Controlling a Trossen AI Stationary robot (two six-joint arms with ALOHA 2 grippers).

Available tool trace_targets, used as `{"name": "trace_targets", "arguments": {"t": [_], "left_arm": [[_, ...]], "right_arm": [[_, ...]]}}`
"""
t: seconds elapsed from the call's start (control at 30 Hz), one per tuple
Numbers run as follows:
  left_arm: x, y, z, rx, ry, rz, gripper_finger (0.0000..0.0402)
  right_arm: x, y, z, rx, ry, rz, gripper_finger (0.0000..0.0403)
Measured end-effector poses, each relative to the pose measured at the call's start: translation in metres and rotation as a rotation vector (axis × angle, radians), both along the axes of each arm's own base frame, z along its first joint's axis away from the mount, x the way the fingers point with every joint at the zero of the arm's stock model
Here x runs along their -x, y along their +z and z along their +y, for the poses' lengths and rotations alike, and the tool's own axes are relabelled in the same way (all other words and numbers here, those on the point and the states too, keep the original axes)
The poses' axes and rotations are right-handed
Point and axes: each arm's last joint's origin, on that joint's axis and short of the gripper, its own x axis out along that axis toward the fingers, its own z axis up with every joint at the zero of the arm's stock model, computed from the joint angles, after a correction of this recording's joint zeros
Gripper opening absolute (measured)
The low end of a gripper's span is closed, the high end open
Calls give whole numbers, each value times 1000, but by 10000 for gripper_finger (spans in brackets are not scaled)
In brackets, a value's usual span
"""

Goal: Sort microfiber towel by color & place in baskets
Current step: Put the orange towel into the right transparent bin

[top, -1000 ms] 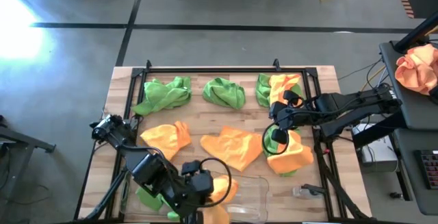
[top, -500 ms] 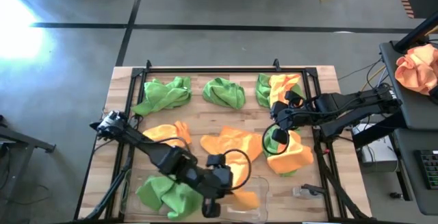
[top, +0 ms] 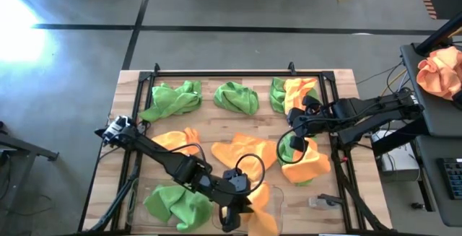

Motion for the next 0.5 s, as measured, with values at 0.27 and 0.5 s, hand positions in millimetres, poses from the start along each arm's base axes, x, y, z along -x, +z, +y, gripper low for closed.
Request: {"name": "trace_targets", "arguments": {"t": [0.27, 0.5], "left_arm": [[-1, -1, 0, 7, 18, 3, 124], [7, -13, 7, -108, 65, 124, 139]], "right_arm": [[0, 0, 0, 13, 33, 10, 22], [0, 0, 0, 15, 40, 12, 22]]}}
